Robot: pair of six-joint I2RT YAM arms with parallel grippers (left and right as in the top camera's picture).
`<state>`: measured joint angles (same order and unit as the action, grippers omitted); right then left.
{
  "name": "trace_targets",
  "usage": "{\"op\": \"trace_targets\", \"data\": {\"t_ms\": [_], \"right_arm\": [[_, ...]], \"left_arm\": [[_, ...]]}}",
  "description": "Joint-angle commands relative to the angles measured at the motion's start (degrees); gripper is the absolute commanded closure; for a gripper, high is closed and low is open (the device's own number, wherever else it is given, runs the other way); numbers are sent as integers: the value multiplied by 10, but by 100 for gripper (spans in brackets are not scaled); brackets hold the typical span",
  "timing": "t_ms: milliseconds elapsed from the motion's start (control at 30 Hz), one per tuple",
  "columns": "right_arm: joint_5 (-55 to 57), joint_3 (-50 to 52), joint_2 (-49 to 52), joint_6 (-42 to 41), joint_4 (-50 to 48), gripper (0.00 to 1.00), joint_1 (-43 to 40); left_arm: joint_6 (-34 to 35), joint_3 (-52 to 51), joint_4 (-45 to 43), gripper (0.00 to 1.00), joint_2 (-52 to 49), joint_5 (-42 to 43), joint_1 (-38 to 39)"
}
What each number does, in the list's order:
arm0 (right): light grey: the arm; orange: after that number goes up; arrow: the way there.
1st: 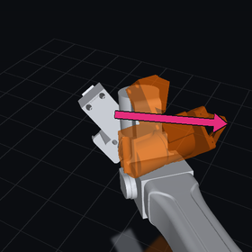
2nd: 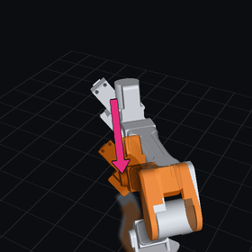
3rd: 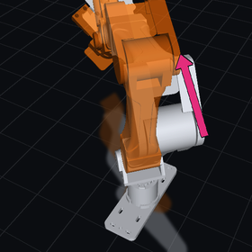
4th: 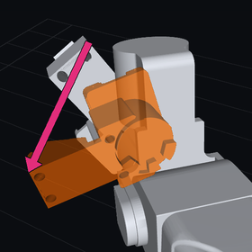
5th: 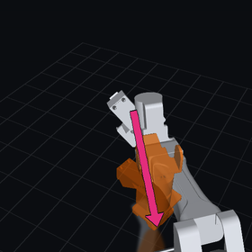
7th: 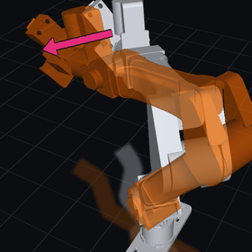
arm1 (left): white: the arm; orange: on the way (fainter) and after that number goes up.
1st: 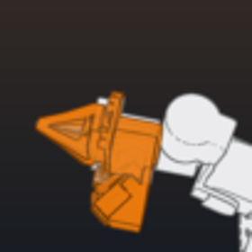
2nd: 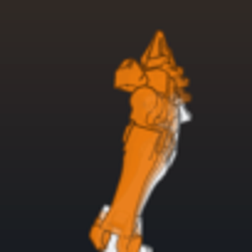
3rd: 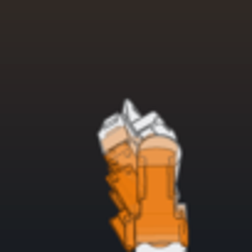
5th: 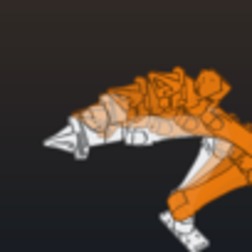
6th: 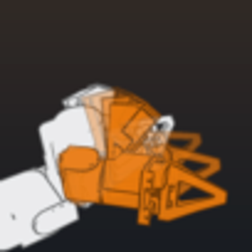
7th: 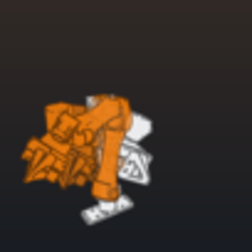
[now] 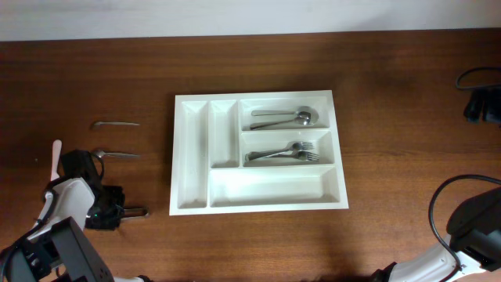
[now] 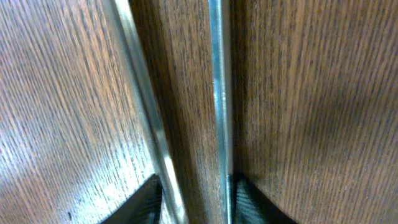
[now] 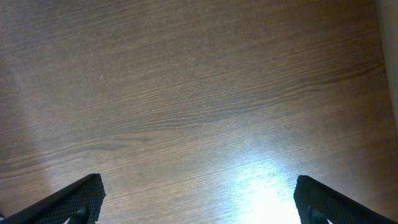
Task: Pack container
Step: 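Lower the left gripper and close it on the knife handle, then lift the knife with the left gripper and carry it over the tray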
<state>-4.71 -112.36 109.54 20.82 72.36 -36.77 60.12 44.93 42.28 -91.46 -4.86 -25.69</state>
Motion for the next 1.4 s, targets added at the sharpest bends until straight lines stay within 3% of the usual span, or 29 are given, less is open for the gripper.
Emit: {"op": "trace_targets", "data": {"t_ms": [0,200,367,500,633,800,1100,1367], "right_arm": [[5,0,0,-5,0,1,-4],[5,0,0,-5,0,1,-4],[5,0,0,-5,0,1,-4],[5,0,0,-5,0,1,-4],[5,0,0,-5,0,1,-4],[5,0,0,-5,0,1,-4],[5,0,0,-5,0,1,-4],[5,0,0,-5,0,1,-4]], "left_arm": [[1,-7,-1,71,-4,-7,-3],[1,-7,-1,91,-4,-10,-3],[0,-2,0,92,-3,-7,-4],[-43,25,0,95,10,-6,-4],[-102,84,3,95,43,-7,-3],[-107,169,42,95,89,-2,-3],[-82,228,130,98,148,161,11],[-68,228,139,98,161,223,129]]}}
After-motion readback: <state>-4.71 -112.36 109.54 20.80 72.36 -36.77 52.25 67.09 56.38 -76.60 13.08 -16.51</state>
